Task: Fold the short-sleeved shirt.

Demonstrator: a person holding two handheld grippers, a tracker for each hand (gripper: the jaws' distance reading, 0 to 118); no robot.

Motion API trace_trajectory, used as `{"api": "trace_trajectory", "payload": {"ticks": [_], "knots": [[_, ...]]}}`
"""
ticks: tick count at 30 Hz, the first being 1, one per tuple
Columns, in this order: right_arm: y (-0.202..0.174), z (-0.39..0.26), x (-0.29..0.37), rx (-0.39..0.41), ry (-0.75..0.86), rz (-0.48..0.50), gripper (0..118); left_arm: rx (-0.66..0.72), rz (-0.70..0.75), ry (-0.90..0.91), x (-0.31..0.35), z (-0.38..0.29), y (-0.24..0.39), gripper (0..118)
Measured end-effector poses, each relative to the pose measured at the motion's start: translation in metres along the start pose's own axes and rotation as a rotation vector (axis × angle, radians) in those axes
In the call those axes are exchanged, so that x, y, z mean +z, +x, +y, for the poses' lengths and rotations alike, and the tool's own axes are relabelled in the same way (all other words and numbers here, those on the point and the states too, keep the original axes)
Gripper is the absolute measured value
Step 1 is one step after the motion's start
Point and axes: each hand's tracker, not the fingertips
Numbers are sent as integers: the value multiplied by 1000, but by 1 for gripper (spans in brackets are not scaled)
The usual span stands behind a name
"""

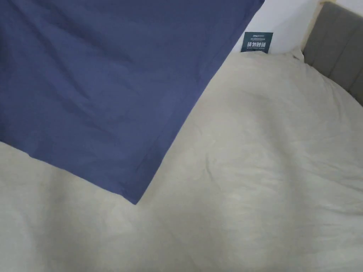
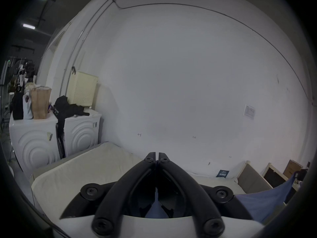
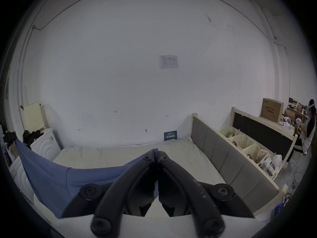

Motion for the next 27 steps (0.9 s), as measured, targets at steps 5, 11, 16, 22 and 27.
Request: {"api": "trace_trajectory", "payload": {"ticks": [5, 11, 16, 22, 27], "knots": [[-18, 26, -47, -21, 14, -40, 5, -11, 37, 5, -49, 18, 20, 1], [-33, 35, -103, -73, 29, -57, 5, -9, 62, 38, -103, 18, 28, 1], [-32, 34, -100, -90, 12, -68, 5, -13, 56, 36, -133, -21, 23, 1], [-61, -61, -205, -96, -144, -59, 5, -26, 46, -149, -159, -108, -14, 1], [-46, -147, -222, -58, -286, -53, 5, -28, 10, -292, -134, -189, -50, 1]]}}
